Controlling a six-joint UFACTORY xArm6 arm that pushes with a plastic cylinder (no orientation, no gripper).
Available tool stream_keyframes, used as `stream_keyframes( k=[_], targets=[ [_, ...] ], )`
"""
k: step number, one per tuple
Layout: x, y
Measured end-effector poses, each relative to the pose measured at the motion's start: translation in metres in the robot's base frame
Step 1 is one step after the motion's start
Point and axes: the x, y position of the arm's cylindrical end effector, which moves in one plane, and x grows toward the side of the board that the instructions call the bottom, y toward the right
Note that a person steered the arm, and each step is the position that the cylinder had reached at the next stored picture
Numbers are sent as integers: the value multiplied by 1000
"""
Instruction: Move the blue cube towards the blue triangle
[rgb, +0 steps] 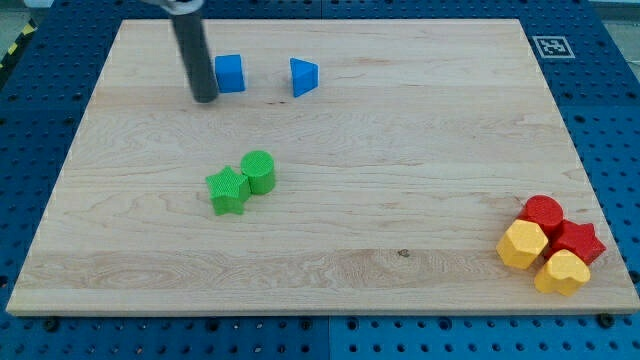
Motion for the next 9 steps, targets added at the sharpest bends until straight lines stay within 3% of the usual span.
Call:
stream_keyframes(
  k=[2,4,8,9],
  targets=[
    [-51,-32],
    [-40,-29],
    [-40,50],
    [-40,44]
  ],
)
